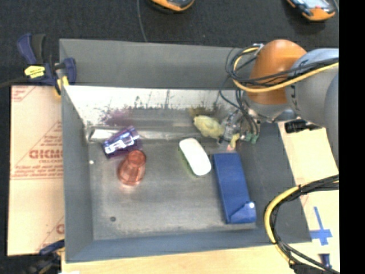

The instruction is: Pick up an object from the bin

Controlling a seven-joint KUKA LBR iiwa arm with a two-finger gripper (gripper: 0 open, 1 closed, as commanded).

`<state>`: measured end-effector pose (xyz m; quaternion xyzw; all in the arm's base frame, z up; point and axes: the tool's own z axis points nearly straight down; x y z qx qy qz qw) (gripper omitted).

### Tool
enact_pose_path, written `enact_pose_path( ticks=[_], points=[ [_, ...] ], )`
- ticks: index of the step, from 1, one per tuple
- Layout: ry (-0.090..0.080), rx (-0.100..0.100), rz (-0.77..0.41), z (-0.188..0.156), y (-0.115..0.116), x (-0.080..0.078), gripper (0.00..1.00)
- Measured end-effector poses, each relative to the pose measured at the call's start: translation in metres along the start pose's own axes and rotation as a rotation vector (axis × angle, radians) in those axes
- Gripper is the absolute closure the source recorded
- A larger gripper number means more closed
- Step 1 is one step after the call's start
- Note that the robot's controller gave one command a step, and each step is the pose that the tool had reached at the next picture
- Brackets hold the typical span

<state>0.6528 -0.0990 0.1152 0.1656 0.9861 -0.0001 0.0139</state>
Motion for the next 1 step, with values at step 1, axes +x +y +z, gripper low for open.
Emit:
enact_pose_path(
  ticks=[1],
  points=[
    [0.001, 0.000, 0.000, -0.0174, -0.0002, -0.0003, 1.00]
  ],
)
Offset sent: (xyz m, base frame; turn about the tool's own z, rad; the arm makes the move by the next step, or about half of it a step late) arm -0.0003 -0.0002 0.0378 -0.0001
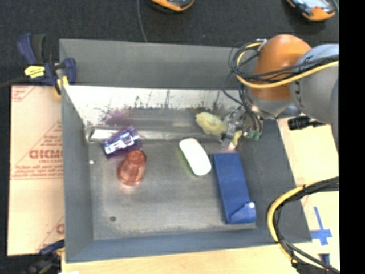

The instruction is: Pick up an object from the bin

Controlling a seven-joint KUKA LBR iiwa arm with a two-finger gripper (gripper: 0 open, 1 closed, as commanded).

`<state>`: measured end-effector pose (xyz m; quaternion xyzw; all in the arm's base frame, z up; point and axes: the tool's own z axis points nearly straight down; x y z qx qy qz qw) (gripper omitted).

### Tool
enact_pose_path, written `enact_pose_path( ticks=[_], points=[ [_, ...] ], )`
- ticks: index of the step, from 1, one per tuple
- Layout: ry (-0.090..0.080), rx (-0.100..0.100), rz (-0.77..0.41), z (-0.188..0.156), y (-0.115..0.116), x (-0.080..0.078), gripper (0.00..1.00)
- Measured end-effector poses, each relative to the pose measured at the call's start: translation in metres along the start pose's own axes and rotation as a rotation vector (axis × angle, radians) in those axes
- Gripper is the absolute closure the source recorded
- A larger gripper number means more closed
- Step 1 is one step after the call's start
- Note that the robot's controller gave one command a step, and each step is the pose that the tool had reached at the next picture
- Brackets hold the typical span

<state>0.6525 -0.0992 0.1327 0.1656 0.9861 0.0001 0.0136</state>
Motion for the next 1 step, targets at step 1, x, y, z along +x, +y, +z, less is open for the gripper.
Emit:
enact_pose_path(
  ticks=[1],
  points=[
    [-0.005, -0.001, 0.000, -0.0181, -0.0001, -0.0017, 1.00]
  ],
)
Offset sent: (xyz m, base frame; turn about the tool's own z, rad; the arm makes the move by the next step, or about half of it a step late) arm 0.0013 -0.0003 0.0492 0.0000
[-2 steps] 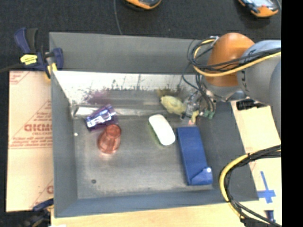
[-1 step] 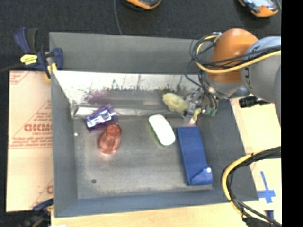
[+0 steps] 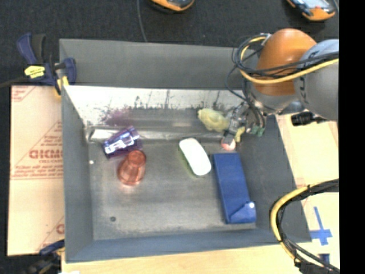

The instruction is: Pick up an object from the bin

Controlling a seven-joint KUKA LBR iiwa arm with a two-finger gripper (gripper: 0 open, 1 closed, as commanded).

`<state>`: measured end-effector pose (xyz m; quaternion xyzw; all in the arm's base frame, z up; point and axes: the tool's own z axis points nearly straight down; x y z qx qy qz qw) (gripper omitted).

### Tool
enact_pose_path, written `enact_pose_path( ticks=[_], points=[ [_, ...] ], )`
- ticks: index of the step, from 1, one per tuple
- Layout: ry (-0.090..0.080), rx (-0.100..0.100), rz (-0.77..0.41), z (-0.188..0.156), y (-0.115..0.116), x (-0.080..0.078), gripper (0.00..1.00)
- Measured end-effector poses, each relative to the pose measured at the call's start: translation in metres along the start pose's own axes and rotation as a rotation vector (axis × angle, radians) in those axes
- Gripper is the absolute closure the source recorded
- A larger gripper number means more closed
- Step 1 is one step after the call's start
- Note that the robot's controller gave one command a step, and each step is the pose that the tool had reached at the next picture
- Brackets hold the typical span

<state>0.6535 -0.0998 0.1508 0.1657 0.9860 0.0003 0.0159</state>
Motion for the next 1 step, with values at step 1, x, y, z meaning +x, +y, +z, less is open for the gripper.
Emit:
enact_pose_path(
  ticks=[1],
  points=[
    [-0.002, -0.001, 0.000, -0.0251, -0.0001, -0.0014, 1.00]
  ],
)
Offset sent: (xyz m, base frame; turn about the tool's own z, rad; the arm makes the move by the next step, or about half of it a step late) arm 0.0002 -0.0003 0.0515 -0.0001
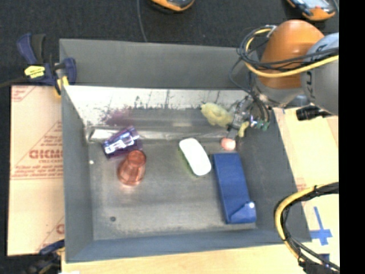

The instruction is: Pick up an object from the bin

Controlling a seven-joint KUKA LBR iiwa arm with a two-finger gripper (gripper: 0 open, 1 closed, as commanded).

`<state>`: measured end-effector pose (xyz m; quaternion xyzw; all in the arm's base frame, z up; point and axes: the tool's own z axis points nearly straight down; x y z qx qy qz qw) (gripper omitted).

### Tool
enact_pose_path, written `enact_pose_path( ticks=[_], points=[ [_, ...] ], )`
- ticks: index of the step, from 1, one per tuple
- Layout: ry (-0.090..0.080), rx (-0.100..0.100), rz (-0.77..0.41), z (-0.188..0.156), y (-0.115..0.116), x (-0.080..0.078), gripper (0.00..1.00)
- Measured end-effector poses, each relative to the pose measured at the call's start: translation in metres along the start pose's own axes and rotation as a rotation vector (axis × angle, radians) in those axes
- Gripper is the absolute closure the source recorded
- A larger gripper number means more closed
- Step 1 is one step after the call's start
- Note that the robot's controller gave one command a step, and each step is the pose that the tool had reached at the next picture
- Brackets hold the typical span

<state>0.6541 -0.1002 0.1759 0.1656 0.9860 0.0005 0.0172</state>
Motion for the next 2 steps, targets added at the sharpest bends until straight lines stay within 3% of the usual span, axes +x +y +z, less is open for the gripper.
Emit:
enact_pose_path(
  ticks=[2],
  points=[
    [-0.002, -0.001, -0.001, -0.057, 0.000, -0.003, 1.00]
  ],
)
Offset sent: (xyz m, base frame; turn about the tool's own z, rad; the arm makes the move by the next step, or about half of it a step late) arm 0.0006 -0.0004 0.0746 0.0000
